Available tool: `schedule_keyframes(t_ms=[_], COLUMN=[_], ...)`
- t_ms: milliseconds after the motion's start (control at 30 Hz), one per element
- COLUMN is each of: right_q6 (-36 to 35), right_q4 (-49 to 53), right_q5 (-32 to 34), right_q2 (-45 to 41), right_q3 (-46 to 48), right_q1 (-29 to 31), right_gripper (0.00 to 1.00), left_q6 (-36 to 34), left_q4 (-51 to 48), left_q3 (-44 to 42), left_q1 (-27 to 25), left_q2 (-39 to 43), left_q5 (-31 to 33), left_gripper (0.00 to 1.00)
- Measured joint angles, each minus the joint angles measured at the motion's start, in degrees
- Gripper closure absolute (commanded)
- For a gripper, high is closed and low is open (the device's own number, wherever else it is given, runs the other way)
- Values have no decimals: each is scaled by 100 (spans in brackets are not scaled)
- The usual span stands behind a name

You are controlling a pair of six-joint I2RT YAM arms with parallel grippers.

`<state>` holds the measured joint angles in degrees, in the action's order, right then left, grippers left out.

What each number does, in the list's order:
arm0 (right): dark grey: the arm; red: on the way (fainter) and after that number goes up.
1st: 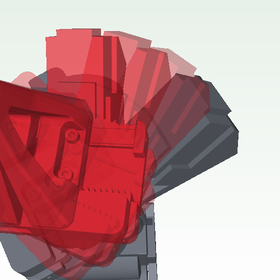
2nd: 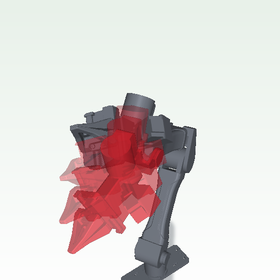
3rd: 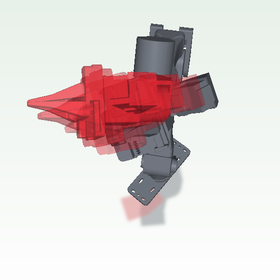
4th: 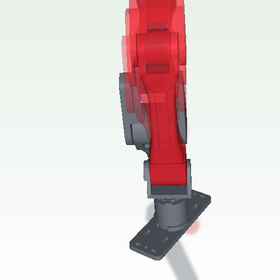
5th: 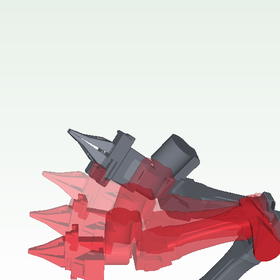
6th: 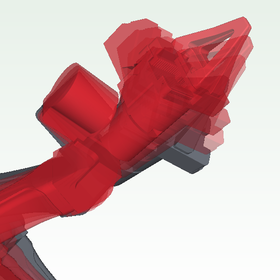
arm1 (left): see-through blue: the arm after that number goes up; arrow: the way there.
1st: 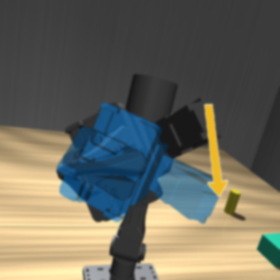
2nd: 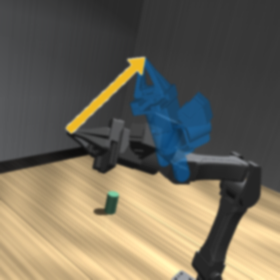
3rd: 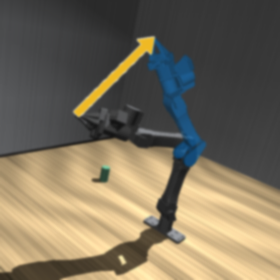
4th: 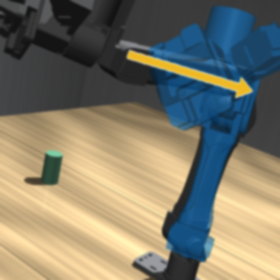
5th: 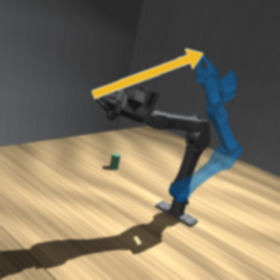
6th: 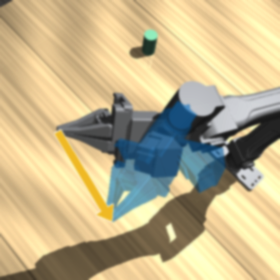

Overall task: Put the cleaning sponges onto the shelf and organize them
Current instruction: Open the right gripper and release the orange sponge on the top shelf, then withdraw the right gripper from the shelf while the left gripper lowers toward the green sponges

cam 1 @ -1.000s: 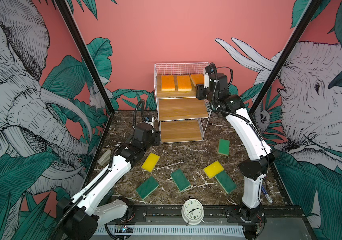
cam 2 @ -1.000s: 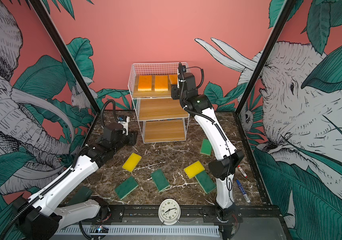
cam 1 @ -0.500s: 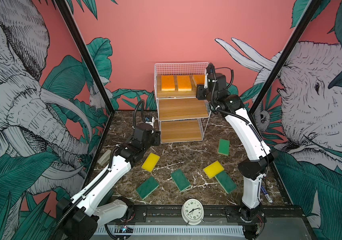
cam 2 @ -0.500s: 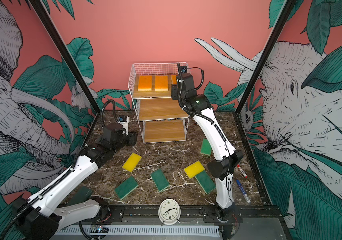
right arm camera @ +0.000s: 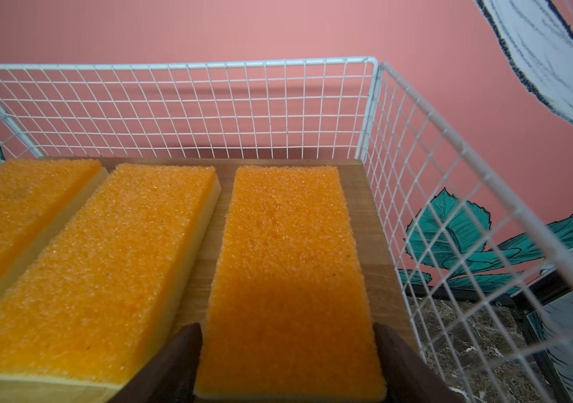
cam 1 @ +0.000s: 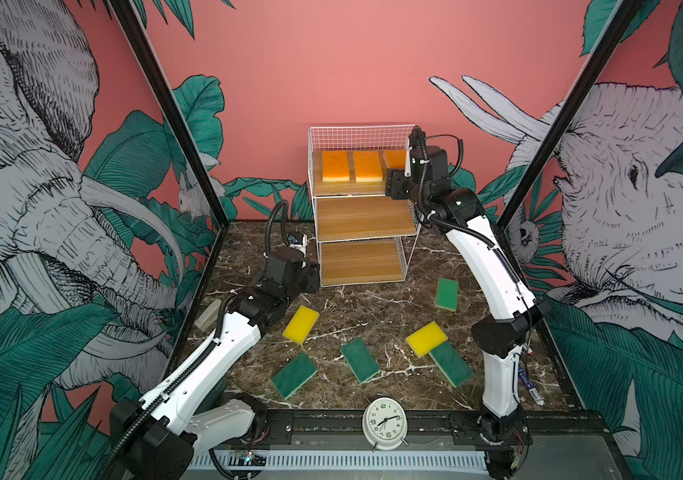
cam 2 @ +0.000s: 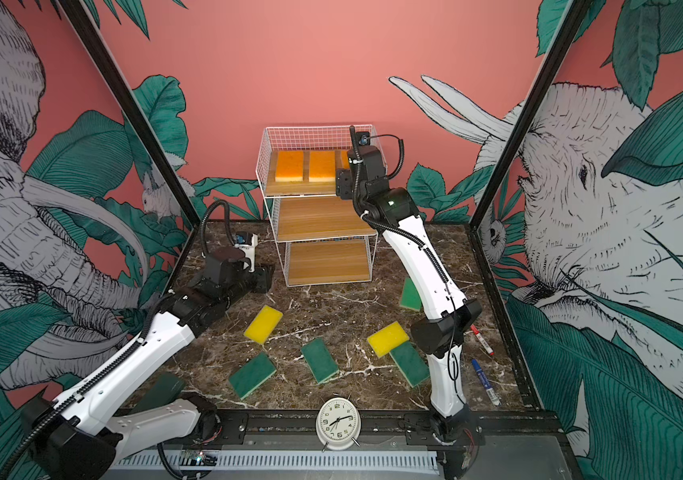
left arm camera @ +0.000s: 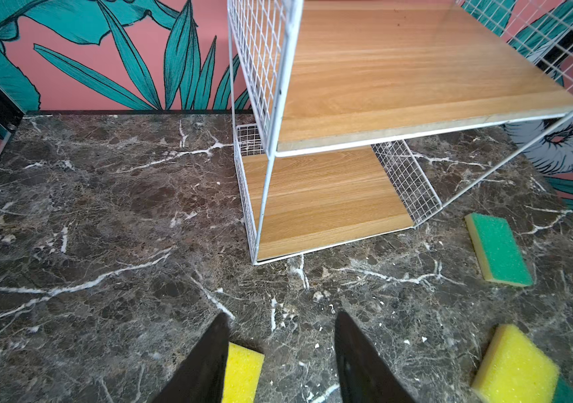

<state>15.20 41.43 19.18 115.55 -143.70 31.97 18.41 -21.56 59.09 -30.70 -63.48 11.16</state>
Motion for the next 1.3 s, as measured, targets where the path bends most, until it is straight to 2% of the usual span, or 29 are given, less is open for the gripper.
schedule_keyframes(t_ms=[300,800,1100,1300], right_q6=[7,46,-92,-157], right_q4=[-17,66,17,-44], right_q5=[-210,-387,-385,-577], right_q2=[-160,-1611,-2155,-2736], right_q3=[184,1233,1340,2546], right_q1=[-2,144,157,164], right_gripper=[21,18,23,21], left_q6=[2,24,-20,-199], left_q4=[-2,-76,-304,-793], left_q3=[-2,-44,-37,201], left_q1=[0,0,0,0], left_q2=[66,356,546,546], left_q5=[-2,-90,-76,50], left_gripper=[50,47,46,45])
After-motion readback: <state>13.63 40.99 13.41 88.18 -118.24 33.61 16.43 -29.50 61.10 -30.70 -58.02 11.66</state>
